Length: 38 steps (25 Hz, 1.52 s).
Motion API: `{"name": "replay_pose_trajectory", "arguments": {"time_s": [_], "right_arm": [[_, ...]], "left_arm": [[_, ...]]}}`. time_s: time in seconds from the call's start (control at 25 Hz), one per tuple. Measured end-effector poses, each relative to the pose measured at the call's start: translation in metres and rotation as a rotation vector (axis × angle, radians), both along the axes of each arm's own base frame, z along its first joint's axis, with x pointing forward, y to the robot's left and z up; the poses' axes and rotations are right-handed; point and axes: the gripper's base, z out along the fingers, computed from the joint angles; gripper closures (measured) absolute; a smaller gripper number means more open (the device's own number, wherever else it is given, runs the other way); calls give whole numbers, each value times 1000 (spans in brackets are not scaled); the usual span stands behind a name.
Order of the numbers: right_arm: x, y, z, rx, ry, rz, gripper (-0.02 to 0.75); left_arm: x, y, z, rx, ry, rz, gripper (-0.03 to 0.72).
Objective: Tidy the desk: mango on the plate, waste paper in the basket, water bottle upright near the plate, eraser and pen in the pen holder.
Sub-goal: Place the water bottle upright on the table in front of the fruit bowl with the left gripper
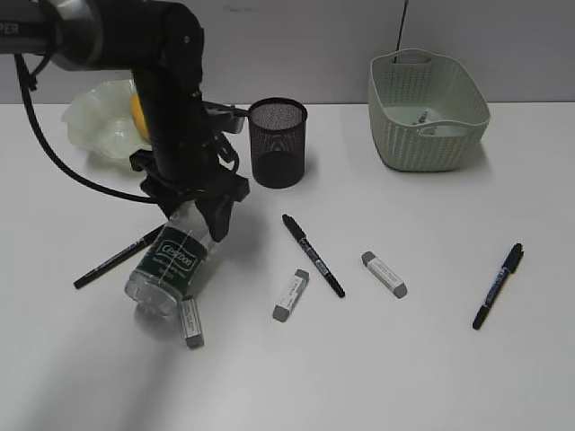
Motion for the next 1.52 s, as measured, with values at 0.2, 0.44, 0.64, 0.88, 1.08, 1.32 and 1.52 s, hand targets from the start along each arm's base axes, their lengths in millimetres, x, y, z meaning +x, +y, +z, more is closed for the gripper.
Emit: {"name": "replay_pose_trajectory", "arguments": {"time_s": [0.2,0.44,0.64,0.88,1.08,1.32,1.52], "right_arm": [[0,0,0,0,0,0,162],[0,0,0,-1,0,0,187],[0,0,0,-1,0,0,201],[0,0,0,-1,0,0,205],[0,0,0,-1,0,0,205],[0,0,0,-1,0,0,206],[0,0,0,-1,0,0,206]], "left_arm": [[-2,1,14,-12,-21,0,181],[-2,1,14,-16,-20,2,181],[-4,-2,15,-42,-8,12,182],[-5,-1,27,-61,-31,13,183],[-9,1,51,-87,-79,12,183],[-13,9,78,-79,-154,2,183],[-13,26,101,-52,-228,11,183]]}}
